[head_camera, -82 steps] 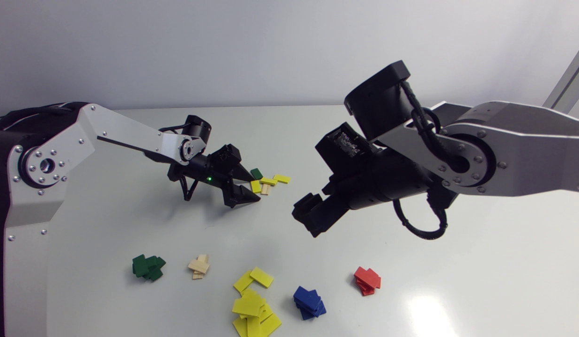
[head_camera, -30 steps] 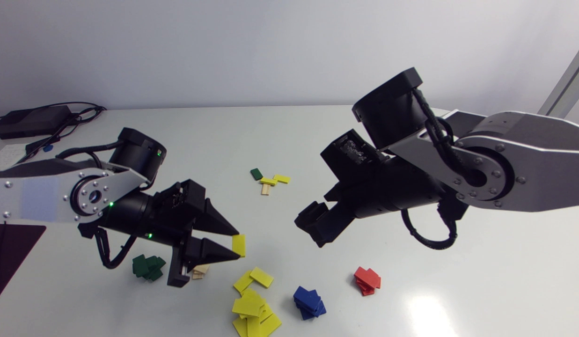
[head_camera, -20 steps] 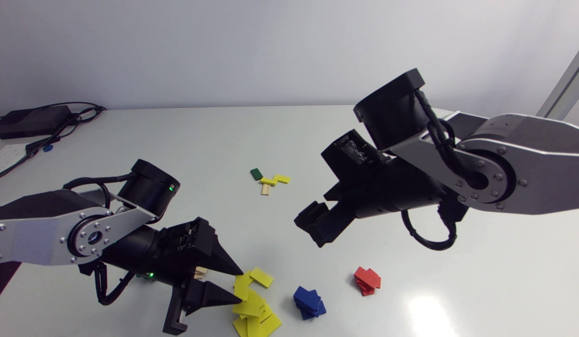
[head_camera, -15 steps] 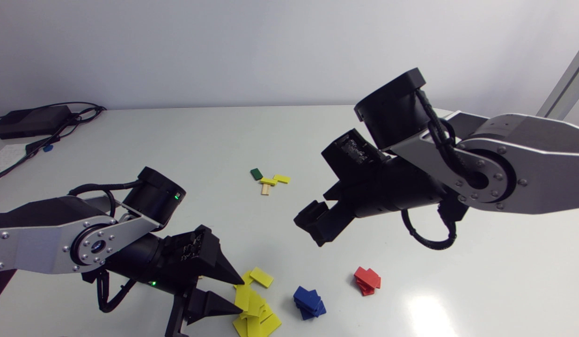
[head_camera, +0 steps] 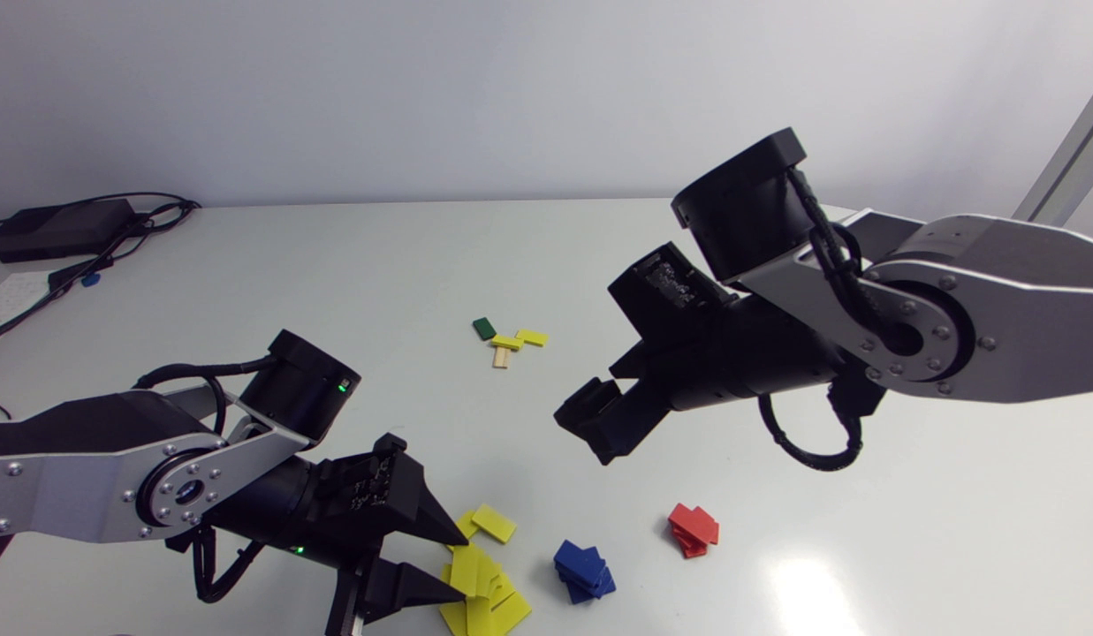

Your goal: Take domino bricks one by one from the mixed stack on the table and place each onto the existing stack of the same color.

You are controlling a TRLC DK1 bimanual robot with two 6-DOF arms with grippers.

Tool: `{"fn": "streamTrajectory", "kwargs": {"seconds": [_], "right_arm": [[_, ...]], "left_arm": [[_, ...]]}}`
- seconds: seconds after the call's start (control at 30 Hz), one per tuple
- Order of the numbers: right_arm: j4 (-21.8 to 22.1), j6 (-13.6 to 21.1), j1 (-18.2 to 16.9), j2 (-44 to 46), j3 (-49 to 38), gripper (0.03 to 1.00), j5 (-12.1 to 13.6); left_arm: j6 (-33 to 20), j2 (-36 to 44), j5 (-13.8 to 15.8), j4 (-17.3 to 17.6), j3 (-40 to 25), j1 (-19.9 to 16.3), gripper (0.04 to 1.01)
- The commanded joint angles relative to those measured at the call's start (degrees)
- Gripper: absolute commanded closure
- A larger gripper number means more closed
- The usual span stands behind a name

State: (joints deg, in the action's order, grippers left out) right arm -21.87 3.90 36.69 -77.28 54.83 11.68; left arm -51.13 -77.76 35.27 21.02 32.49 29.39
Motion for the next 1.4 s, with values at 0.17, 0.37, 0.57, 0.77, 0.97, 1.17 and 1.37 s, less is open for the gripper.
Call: {"fn": "streamTrajectory", "kwargs": {"seconds": [0.17,0.37,0.57,0.77,0.97,1.17,1.37], "right_arm": [[0.42,0.41,-0.74,0.99,-1.65,0.059,0.53],[0.51,0.41,-0.74,1.07,-1.65,0.059,0.62],[0.51,0.49,-0.74,0.99,-1.48,0.059,0.71],[0.42,0.49,-0.83,1.43,-1.74,0.059,0.71],[0.42,0.58,-0.83,1.69,-1.74,0.059,0.80],[0.33,0.67,-0.83,1.87,-1.83,0.059,0.80],[0.25,0.84,-0.83,2.22,-2.01,0.059,0.89]], "left_arm": [[0.86,-3.37,-0.64,-2.56,-1.20,0.41,0.749],[0.95,-3.45,-0.73,-2.56,-1.55,0.58,0.541],[2.27,-0.55,-0.73,-2.12,-1.55,0.94,0.354],[3.23,-0.12,-0.73,-2.03,-1.55,1.90,0.344],[4.11,1.12,-0.81,-1.77,-0.67,1.90,0.311],[4.64,5.16,-0.81,1.84,2.23,0.06,0.225],[8.51,6.65,-1.08,2.54,7.59,-5.83,0.169]]}}
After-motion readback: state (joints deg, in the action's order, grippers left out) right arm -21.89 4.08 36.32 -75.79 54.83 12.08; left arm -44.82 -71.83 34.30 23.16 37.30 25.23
